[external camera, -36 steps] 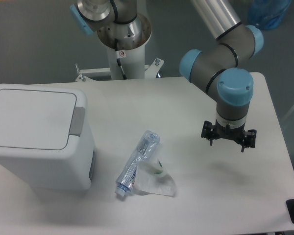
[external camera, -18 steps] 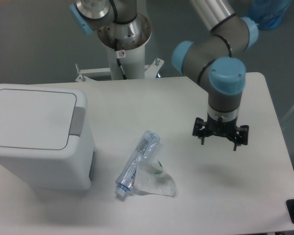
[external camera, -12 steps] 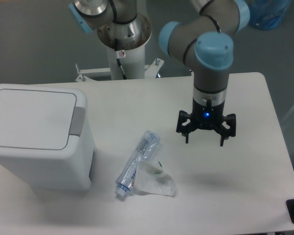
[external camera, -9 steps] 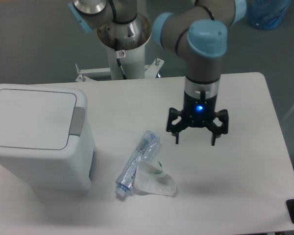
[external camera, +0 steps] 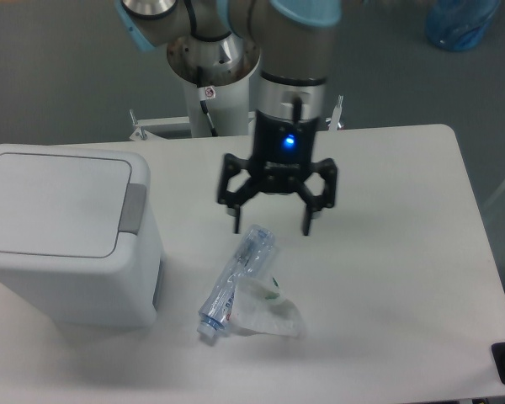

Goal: Open the trash can
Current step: 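Move the open gripper over to the lid edge of the white trash can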

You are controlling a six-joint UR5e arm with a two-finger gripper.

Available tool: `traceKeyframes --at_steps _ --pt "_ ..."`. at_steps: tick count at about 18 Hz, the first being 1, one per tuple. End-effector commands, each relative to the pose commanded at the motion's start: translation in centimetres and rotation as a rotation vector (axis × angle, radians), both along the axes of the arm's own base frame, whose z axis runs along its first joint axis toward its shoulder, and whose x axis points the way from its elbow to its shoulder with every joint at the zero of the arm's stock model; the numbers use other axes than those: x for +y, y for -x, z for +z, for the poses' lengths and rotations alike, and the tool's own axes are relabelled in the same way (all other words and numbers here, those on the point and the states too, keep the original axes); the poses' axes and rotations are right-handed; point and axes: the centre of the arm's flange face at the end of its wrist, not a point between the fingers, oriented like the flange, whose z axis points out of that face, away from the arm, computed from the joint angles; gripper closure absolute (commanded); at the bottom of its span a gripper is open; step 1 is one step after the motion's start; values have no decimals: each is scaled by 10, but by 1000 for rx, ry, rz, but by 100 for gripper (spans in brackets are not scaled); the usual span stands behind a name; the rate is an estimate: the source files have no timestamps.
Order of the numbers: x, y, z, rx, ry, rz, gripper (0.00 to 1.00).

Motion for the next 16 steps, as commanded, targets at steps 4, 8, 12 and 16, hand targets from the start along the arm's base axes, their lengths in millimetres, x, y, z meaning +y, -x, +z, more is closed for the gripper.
traceKeyframes --at_steps 4,8,12,16 --pt "19 -42 -7 -25 18 -58 0" --pt "16 -50 -5 -36 41 -67 0" --pt "9 -54 -1 -24 38 -74 0" --pt "-3 -61 -10 -23 62 -64 0"
